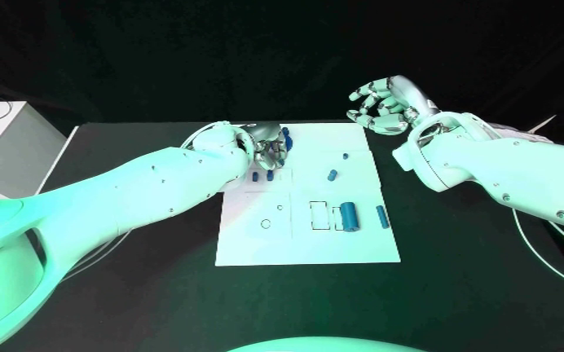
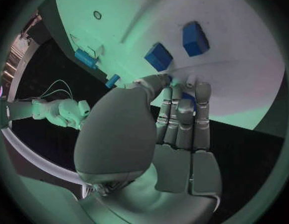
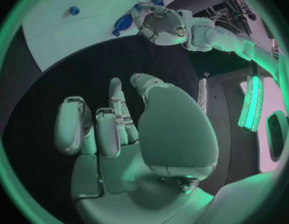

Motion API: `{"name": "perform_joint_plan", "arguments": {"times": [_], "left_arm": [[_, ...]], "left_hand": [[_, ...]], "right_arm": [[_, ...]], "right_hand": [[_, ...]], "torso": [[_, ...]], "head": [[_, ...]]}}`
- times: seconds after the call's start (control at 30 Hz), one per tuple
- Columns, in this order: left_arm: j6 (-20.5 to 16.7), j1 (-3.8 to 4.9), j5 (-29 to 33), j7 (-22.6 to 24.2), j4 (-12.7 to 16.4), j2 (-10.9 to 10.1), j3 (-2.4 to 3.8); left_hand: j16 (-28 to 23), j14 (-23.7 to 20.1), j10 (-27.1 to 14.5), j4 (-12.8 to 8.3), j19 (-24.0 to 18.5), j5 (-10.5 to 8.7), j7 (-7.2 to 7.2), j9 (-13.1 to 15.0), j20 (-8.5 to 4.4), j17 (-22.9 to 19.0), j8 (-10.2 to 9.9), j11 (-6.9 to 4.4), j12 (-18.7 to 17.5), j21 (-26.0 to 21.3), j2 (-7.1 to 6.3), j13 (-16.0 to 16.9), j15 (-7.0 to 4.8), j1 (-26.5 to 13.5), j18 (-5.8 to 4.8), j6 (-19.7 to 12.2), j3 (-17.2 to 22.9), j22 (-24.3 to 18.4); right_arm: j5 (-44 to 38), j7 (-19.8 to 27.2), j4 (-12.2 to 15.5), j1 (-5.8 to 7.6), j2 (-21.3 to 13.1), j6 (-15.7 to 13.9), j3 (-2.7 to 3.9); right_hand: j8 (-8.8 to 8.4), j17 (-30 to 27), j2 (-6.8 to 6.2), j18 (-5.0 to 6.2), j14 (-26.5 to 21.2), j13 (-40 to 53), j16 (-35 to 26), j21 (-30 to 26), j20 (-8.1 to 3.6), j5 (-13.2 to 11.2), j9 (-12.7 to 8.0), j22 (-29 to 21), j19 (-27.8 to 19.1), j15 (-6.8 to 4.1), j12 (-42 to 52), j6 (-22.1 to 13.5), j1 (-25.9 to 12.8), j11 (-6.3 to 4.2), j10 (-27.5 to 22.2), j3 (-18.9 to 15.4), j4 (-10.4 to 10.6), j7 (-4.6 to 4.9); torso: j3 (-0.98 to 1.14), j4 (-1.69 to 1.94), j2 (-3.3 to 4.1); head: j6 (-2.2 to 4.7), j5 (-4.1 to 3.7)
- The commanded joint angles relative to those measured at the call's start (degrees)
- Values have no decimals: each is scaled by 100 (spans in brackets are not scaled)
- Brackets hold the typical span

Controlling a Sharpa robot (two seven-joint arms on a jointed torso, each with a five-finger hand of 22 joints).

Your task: Assemble the parts on the task board

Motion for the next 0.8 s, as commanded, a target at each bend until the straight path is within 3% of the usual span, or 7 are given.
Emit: {"name": "perform_joint_plan", "arguments": {"times": [0.03,0.4,0.8], "left_arm": [[55,-6,63,98,6,19,-2],[63,-9,141,182,18,17,-8],[-199,-9,231,329,-4,7,-10]], "left_hand": [[52,61,68,-1,82,-6,-2,-9,-10,39,-21,-4,-44,58,17,-17,-9,12,4,57,59,60],[193,263,311,-76,173,-8,-29,-15,-46,215,-36,-51,-173,192,53,-82,-53,-22,-21,229,180,217],[308,586,861,-421,506,-16,-66,13,-143,434,-118,-121,-635,599,214,-189,-142,3,-104,581,567,698]], "right_arm": [[-66,54,11,0,2,23,1],[-87,43,8,0,3,37,1],[-90,38,11,0,5,51,1]], "right_hand": [[18,314,-29,34,295,-5,-20,2,-12,-23,8,5,39,-27,-20,4,-12,1,27,22,11,46],[19,314,-29,34,295,-18,-21,2,-12,-21,9,6,40,-27,-32,4,-19,1,39,19,13,46],[19,321,-27,32,297,-34,-17,14,-11,-18,10,16,45,-27,-47,5,-26,0,57,17,15,45]], "torso": [[-2,8,-4],[0,6,-8],[3,0,-9]], "head": [[-16,0],[-20,2],[3,3]]}}
